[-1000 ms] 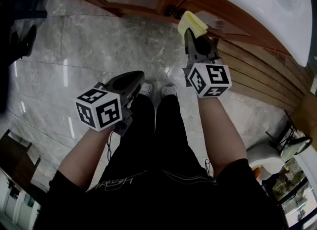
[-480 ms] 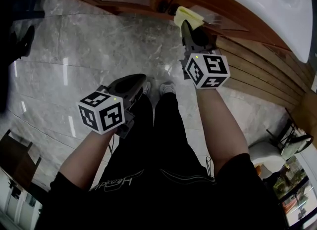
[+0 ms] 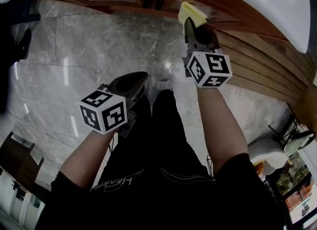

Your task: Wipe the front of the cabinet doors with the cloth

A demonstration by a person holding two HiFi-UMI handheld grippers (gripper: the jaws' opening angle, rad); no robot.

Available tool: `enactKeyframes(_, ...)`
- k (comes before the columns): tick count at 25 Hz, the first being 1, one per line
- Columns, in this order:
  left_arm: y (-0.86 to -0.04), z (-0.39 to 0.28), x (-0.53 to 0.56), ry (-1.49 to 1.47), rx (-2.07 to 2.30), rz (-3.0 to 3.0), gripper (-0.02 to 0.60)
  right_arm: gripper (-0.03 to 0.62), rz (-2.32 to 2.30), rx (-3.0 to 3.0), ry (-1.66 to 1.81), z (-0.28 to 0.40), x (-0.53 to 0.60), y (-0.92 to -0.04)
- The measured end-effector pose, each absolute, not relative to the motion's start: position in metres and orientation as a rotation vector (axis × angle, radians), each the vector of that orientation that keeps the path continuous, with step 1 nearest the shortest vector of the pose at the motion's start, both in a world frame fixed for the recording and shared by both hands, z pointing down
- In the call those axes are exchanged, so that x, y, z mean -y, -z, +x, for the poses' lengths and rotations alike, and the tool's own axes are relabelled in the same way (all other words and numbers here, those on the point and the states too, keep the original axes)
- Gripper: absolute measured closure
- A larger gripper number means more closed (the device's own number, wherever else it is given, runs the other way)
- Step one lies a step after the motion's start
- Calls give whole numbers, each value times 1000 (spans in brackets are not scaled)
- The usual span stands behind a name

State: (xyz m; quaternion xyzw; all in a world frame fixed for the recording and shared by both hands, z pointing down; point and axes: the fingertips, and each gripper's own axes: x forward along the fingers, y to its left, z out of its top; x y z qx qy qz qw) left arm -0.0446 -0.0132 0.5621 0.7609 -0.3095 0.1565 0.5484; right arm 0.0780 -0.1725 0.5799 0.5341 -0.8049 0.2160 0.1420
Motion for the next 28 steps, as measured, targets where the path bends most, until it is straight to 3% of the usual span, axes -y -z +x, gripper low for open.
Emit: enactKeyframes(28, -564, 64, -14, -495, 539, 1842, 575, 553, 1886, 2107, -652, 252, 134, -577)
